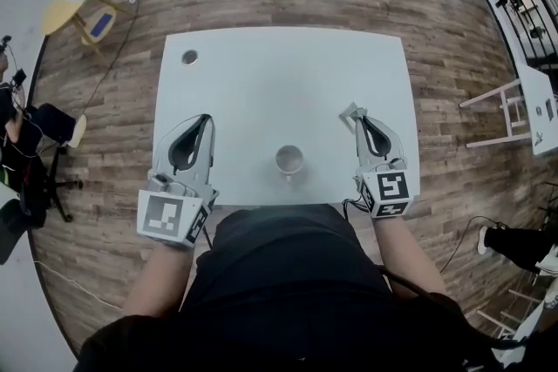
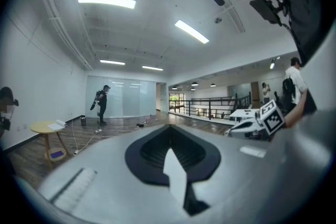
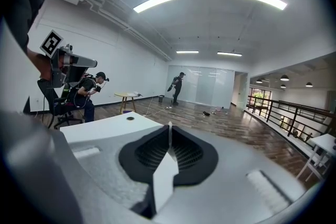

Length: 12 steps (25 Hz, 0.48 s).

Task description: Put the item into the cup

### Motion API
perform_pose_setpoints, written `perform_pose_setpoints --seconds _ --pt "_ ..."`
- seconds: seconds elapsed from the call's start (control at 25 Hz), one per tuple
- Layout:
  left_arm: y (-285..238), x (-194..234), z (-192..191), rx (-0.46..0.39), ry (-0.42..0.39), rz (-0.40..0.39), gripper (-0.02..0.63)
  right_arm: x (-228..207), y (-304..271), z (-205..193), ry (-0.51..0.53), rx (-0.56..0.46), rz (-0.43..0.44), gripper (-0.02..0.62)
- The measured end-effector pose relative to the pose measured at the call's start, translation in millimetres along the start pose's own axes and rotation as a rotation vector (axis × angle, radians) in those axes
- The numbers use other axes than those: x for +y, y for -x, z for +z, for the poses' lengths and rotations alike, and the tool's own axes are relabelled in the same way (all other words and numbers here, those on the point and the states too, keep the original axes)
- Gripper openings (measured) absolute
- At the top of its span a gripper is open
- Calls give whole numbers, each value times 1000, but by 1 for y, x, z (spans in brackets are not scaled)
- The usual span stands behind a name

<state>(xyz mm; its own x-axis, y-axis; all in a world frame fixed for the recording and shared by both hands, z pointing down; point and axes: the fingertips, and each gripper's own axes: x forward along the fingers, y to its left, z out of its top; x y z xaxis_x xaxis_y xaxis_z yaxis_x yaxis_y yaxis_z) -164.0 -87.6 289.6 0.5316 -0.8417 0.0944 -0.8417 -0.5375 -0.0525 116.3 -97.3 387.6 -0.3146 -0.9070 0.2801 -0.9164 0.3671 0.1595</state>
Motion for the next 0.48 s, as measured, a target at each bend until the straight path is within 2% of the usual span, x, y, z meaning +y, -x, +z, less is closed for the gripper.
perform_pose_setpoints --seconds 0.48 --pt "33 15 2 -13 -2 84 -2 28 -12 12 29 -22 76 17"
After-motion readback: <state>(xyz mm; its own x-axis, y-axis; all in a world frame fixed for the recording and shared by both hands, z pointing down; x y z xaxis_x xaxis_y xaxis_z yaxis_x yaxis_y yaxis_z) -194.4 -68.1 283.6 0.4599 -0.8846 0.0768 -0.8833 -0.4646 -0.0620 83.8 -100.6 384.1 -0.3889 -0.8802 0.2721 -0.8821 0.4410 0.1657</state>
